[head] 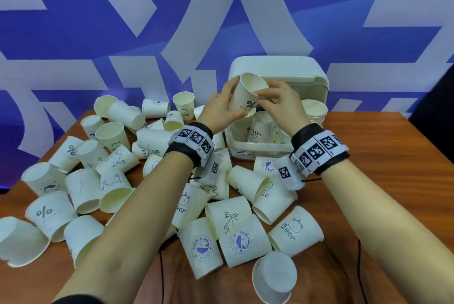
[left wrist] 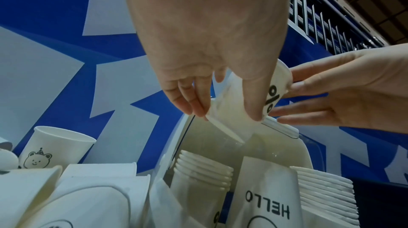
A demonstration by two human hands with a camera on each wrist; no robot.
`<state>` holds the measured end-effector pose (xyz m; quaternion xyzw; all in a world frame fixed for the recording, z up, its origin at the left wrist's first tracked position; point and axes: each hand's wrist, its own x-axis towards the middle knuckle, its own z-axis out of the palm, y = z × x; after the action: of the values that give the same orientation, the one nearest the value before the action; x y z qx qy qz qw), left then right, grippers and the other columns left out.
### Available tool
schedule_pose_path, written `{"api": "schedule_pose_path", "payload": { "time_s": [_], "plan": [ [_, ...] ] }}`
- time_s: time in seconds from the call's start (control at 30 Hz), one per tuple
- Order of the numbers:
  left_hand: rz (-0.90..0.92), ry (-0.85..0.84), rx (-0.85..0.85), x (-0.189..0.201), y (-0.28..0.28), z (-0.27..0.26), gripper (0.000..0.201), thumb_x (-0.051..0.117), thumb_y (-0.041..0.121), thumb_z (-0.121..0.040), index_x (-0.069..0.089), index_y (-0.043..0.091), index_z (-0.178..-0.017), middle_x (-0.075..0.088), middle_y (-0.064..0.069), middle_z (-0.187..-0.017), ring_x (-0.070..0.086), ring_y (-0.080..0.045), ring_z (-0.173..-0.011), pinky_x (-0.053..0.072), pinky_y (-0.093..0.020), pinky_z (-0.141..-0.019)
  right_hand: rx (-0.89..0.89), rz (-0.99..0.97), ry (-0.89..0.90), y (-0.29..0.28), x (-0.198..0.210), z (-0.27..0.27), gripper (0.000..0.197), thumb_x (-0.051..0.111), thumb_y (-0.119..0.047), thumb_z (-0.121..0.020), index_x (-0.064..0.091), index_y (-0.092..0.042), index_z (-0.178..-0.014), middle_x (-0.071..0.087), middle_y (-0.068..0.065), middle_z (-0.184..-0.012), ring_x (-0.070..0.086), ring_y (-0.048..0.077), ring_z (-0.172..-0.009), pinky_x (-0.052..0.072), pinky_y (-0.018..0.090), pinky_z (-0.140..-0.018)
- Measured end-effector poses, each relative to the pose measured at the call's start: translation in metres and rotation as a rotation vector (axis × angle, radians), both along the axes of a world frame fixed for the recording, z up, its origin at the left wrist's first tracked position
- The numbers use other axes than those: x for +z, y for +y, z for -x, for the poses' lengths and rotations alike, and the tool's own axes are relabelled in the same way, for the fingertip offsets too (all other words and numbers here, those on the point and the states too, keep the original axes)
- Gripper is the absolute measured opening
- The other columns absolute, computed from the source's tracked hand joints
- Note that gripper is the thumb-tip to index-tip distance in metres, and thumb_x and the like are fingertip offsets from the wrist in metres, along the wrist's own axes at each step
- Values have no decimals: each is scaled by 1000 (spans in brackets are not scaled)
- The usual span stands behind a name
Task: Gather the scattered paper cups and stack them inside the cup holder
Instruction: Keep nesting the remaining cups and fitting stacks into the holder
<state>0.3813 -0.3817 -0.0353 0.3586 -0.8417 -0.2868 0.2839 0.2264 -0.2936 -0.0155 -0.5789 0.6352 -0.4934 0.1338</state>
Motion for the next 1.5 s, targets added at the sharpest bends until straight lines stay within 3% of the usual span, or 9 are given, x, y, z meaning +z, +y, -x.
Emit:
{"api": "schedule_pose_path", "payload": {
  "time_s": [0.17, 0.3, 0.43, 0.7, 0.83, 1.0, 1.13, 1.33, 1.5],
  "plan": [
    [20, 52, -5, -8, -2, 2, 90, 68, 25, -86, 7, 24, -152, 62, -8, -113, 57, -18, -100, 42, -26, -84, 26, 1, 137, -4, -13, 1, 22, 61, -4, -88, 72, -10, -105, 54, 6, -130, 49, 12, -118, 37, 22, -103],
    [88, 80, -39, -10, -2, 2, 80, 65, 22, -89, 16, 29, -151, 55, 6, -115, 52, -9, -92, 40, -8, -78, 30, 14, 207, -9, -21, 3, 21, 61, -3, -88, 72, -8, -106, 54, 7, -130, 49, 14, -117, 29, 7, -95],
    [127, 58, 8, -17, -6, 1, 74, 65, 26, -88, 24, 28, -149, 55, -1, -128, 56, -11, -101, 47, -27, -88, 29, 21, 236, -13, -26, 5, 22, 60, -2, -88, 72, -7, -106, 55, 6, -131, 50, 14, -119, 30, 12, -98],
    [206, -93, 100, -31, -9, -5, 48, 57, 33, -94, 47, 17, -138, 52, -3, -135, 46, -18, -122, 34, -26, -98, 42, -168, 300, -21, -28, 7, 30, 54, -9, -93, 65, -12, -120, 59, 4, -127, 51, 20, -119, 37, 31, -105],
    [166, -231, 117, -31, -14, -5, 47, 54, 38, -95, 50, 16, -137, 52, -5, -138, 36, -22, -131, 30, -34, -105, 44, -303, 393, -27, -26, 6, 35, 52, -15, -94, 59, -12, -128, 60, 10, -125, 51, 24, -119, 36, 32, -103],
    [177, -454, 116, -38, -19, 2, 49, 50, 42, -96, 46, 20, -141, 44, -7, -142, 36, -26, -132, 34, -41, -106, 79, -555, 497, -34, -35, 8, 44, 44, -29, -99, 45, -13, -140, 50, 12, -137, 45, 27, -127, 34, 33, -102],
    [138, -601, 147, -40, -20, 4, 49, 43, 43, -99, 40, 23, -144, 44, -16, -138, 38, -32, -129, 37, -46, -105, 122, -585, 593, -41, -42, 9, 47, 40, -32, -100, 40, -12, -143, 31, 8, -152, 29, 30, -138, 25, 41, -112],
    [15, -655, 117, -41, -21, 3, 57, 44, 41, -99, 24, 29, -150, 54, -16, -134, 48, -33, -123, 39, -46, -104, 83, -568, 548, -47, -51, 9, 50, 47, -34, -96, 41, -17, -142, 36, 7, -150, 33, 29, -136, 27, 43, -113],
    [-4, -616, 85, -18, -9, -6, 63, 51, 41, -96, 21, 34, -150, 49, -15, -138, 46, -32, -125, 38, -43, -105, 97, -629, 619, -36, -37, 5, 60, 48, -35, -96, 25, -23, -149, 21, 12, -156, 17, 36, -143, 17, 47, -117]
  ]
}}
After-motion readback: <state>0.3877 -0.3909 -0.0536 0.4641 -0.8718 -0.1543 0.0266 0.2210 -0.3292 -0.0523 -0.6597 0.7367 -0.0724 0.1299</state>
